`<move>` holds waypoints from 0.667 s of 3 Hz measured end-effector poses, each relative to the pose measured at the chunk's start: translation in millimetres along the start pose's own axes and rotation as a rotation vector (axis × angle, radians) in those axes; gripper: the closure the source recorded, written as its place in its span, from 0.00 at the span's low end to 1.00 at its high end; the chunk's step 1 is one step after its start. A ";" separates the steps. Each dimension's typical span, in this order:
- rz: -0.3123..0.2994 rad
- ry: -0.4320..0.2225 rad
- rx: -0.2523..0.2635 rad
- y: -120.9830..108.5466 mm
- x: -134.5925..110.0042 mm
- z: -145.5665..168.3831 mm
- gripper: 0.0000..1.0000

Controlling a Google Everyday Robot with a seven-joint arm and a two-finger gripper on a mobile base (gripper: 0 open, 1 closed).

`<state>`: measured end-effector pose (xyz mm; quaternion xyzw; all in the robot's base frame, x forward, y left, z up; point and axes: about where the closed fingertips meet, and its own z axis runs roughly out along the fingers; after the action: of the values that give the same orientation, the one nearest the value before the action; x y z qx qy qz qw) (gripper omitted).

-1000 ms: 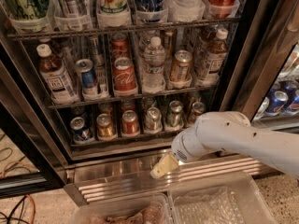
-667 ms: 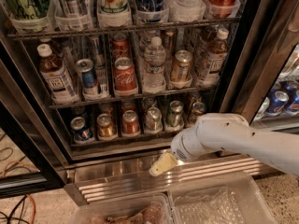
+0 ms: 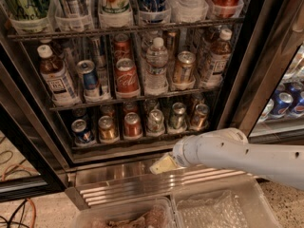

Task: Pick 7up can from bottom shelf of fridge

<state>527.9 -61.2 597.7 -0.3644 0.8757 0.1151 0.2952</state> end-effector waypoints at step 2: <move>0.093 -0.130 0.121 -36.0 16.8 11.0 0.00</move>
Offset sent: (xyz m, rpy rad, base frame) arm 0.0526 0.0014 -0.0144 0.2297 -0.3949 -0.2658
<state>548.6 -91.6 579.3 -0.2966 0.8761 0.0990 0.3671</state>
